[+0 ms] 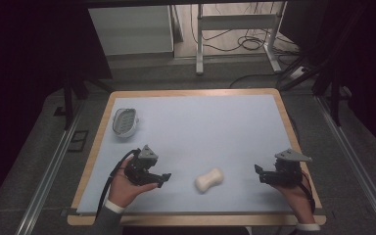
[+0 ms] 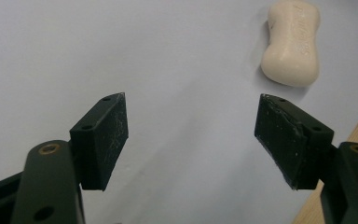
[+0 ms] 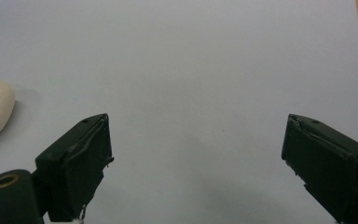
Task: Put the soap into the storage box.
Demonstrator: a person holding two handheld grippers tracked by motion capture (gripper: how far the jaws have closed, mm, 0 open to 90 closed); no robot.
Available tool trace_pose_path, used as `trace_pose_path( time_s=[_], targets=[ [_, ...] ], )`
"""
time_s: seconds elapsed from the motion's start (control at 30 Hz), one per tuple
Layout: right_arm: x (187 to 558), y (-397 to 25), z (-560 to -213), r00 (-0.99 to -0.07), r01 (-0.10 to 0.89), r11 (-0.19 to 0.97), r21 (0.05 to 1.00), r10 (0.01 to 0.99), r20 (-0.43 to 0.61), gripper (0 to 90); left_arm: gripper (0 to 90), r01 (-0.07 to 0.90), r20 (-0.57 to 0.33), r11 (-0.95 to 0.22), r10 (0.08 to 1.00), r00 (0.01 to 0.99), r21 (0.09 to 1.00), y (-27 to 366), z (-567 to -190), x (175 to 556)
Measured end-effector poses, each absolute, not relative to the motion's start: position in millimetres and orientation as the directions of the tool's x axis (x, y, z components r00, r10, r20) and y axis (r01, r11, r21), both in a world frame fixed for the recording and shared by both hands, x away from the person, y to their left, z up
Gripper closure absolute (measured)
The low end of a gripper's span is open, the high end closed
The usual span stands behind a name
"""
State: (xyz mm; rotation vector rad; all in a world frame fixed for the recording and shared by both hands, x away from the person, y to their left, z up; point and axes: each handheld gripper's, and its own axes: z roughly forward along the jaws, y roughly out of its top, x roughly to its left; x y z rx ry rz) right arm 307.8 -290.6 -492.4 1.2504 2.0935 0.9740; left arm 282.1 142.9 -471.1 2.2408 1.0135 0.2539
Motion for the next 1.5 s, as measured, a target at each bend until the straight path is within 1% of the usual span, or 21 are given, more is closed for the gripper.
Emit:
trace_pose_path(
  time_s=[1.0,1.5],
  targets=[
    [308,-297,-492,-0.435,0.533,0.305,0.790,0.899,-0.054,8.3,25.0,0.563,-0.068,-0.572,0.663,0.745,0.596,84,-475,288],
    [309,-298,-494,-0.432,0.542,0.303,0.784,0.900,-0.049,8.4,24.3,0.562,-0.075,-0.596,0.645,0.760,0.573,63,-480,295]
  ],
)
